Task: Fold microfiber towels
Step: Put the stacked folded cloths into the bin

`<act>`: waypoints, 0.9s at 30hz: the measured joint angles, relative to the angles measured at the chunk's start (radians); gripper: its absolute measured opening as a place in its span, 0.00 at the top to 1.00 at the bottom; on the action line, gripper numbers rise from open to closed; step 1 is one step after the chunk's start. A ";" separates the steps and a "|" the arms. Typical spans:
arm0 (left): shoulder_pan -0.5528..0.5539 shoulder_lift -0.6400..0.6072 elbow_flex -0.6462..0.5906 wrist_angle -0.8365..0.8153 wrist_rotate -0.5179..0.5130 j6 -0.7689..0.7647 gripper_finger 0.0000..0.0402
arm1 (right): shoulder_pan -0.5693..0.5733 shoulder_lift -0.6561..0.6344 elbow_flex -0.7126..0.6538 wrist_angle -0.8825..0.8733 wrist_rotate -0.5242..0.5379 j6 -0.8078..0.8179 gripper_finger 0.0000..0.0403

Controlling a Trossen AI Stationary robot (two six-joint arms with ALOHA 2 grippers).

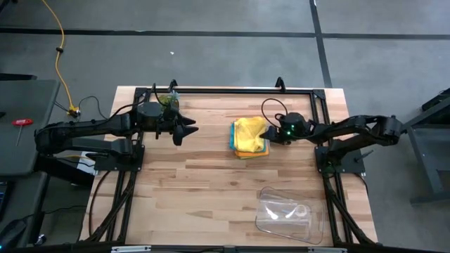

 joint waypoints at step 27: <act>0.000 0.000 0.000 0.000 -0.003 -0.001 0.46 | 0.072 0.210 0.097 0.146 -0.008 0.038 0.02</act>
